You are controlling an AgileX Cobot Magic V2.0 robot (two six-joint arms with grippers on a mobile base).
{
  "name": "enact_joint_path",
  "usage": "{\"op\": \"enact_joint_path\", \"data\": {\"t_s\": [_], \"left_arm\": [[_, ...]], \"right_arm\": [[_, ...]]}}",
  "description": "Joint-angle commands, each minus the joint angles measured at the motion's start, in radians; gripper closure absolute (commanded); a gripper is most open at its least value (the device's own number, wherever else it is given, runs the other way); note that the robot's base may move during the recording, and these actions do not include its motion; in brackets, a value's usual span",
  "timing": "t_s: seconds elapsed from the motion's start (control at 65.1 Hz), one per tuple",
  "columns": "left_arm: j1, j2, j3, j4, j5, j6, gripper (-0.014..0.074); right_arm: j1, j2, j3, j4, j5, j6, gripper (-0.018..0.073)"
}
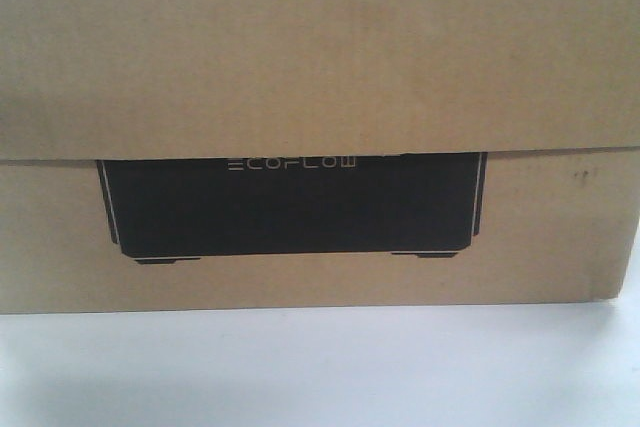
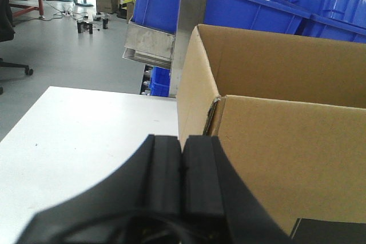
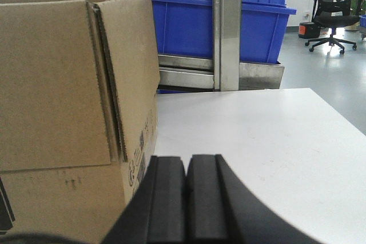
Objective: Grab box from left shelf to table start
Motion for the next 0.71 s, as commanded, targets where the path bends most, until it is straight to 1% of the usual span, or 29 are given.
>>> {"op": "enact_joint_path", "data": {"t_s": [0.0,0.015,0.061,0.092,0.2,0.246,0.384,0.476,0.492,0.538,0.599,0.691], "left_arm": [[0.001,0.011,-0.007,-0.075,-0.073,-0.004,0.0689],[0.001,0.011,-0.002,-0.087,-0.066,-0.004,0.0689],[0.001,-0.002,0.016,-0.084,-0.066,-0.001,0.0689],[0.001,-0.012,0.028,-0.091,-0.073,0.016,0.0689],[0.011,-0.056,0.092,-0.208,-0.133,0.228,0.0689],[0.031,-0.079,0.121,-0.261,-0.148,0.286,0.0689],[0.125,-0.140,0.211,-0.411,-0.186,0.377,0.0689],[0.201,-0.176,0.286,-0.568,-0.260,0.484,0.0689],[0.211,-0.177,0.296,-0.600,-0.282,0.512,0.0689],[0.244,-0.174,0.329,-0.649,-0.326,0.568,0.0689],[0.276,-0.174,0.360,-0.688,-0.362,0.594,0.0689],[0.301,-0.174,0.394,-0.683,-0.404,0.594,0.0689]], "right_arm": [[-0.008,-0.011,-0.018,-0.001,-0.085,-0.006,0.0509],[-0.008,-0.011,-0.018,-0.001,-0.085,-0.006,0.0509],[-0.008,-0.011,-0.018,-0.001,-0.085,-0.006,0.0509],[-0.008,-0.011,-0.018,-0.001,-0.085,-0.006,0.0509],[-0.008,-0.011,-0.018,-0.001,-0.085,-0.006,0.0509],[-0.008,-0.011,-0.018,-0.001,-0.085,-0.006,0.0509],[-0.008,-0.011,-0.018,-0.001,-0.085,-0.006,0.0509],[-0.008,-0.011,-0.018,-0.001,-0.085,-0.006,0.0509],[-0.008,-0.011,-0.018,-0.001,-0.085,-0.006,0.0509],[-0.008,-0.011,-0.018,-0.001,-0.085,-0.006,0.0509],[-0.008,-0.011,-0.018,-0.001,-0.085,-0.006,0.0509],[-0.008,-0.011,-0.018,-0.001,-0.085,-0.006,0.0509]]}}
